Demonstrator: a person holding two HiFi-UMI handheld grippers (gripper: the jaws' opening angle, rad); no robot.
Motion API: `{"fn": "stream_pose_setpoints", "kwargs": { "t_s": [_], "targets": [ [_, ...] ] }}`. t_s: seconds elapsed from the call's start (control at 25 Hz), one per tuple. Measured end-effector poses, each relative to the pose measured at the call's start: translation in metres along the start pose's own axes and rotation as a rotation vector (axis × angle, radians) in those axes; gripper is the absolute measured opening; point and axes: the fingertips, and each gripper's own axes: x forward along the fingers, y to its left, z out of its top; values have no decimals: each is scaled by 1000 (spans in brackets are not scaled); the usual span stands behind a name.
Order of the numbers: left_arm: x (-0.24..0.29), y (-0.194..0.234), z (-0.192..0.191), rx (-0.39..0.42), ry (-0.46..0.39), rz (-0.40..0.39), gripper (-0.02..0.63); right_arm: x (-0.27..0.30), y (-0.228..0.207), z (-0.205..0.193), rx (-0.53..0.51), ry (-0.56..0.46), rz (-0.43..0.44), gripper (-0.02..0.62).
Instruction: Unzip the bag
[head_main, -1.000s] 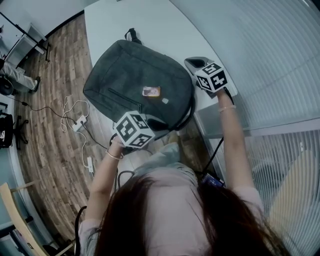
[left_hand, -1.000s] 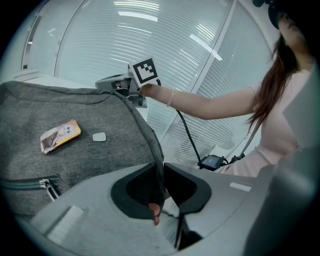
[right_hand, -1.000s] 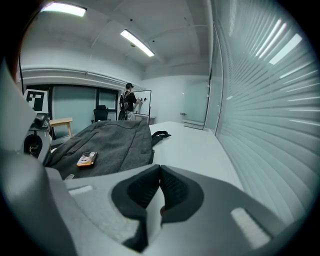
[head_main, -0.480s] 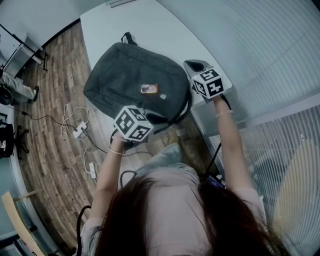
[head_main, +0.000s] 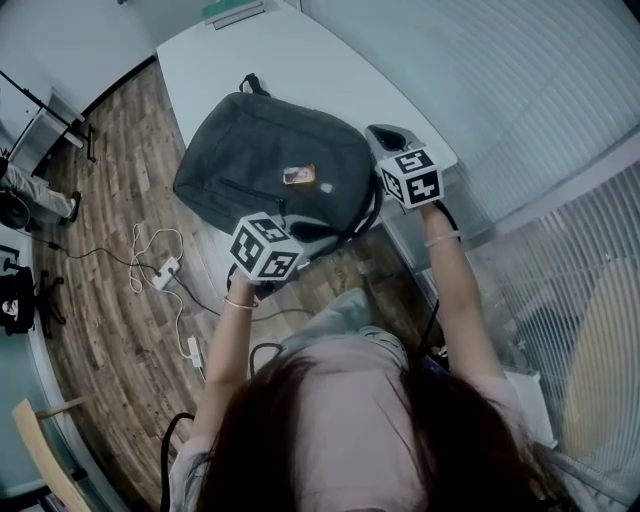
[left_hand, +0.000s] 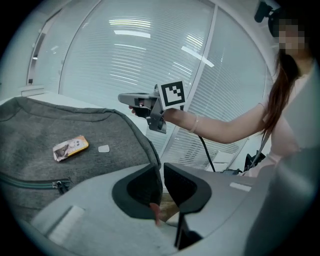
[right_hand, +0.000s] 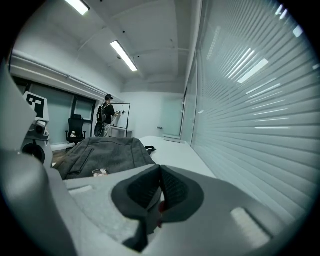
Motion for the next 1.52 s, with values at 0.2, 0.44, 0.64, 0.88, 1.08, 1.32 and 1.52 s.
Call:
{"fn": "stream_pose_setpoints", "kwargs": {
  "t_s": [0.2, 0.44, 0.64, 0.88, 1.08, 1.32, 1.52],
  "targets": [
    [-10, -5, 4, 14, -64, 27, 61, -16, 17, 6, 32, -20, -33, 5],
    [-25, -16, 8, 40, -116, 54, 61, -36, 42, 16, 35, -54, -60, 3],
    [-39, -13, 13, 39, -186, 118, 61, -51, 56, 18, 30, -62, -88, 3],
    [-64, -8, 22, 15, -289, 218, 61, -63, 76, 23, 5, -79, -88, 4],
    [-82, -9, 25, -5, -336, 305, 60, -71, 86, 26, -16, -85, -104, 3],
    [-111, -6, 35, -27, -423, 426, 54, -80, 103, 38, -67, -105, -102, 3],
    [-129, -2, 40, -33, -469, 503, 51, -83, 112, 44, -75, -125, -108, 3]
  ]
}}
